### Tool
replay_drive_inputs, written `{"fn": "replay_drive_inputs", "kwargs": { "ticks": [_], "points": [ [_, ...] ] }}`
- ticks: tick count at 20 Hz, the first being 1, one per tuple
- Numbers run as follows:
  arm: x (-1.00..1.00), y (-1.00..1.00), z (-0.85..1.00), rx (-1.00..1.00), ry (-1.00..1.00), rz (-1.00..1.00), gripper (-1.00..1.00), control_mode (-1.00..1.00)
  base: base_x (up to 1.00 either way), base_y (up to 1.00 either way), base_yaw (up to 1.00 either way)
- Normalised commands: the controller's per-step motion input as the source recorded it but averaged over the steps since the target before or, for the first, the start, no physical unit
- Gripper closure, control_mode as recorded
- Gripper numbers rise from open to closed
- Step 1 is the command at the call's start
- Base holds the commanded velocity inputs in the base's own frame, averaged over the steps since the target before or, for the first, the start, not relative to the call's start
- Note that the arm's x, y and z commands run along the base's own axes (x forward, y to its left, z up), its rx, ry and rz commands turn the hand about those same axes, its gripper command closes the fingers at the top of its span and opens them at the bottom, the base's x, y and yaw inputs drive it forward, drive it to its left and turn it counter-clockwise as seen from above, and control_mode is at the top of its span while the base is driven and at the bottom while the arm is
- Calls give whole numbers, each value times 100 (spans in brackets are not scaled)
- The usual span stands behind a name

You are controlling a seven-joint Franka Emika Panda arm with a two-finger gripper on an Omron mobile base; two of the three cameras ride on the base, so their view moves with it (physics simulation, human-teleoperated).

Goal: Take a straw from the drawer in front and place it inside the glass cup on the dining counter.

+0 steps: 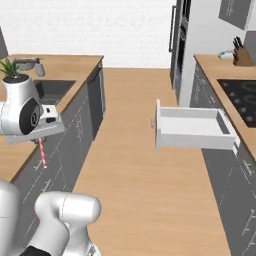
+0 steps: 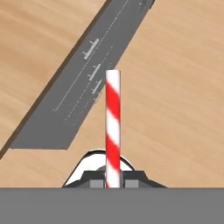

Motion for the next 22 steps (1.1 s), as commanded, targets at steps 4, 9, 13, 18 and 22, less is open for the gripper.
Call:
{"fn": "replay_drive_inputs", "kwargs": {
  "ticks": [4,9,13,18,22],
  "points": [
    [0,0,0,0,0,0,100,100,-100,1,-21],
    [0,0,0,0,0,0,100,100,-100,7,-21],
    [0,0,0,0,0,0,100,100,-89,12,-19],
    [0,0,0,0,0,0,100,100,-11,83,-7],
    [0,0,0,0,0,0,100,100,8,100,-4]
  ]
}}
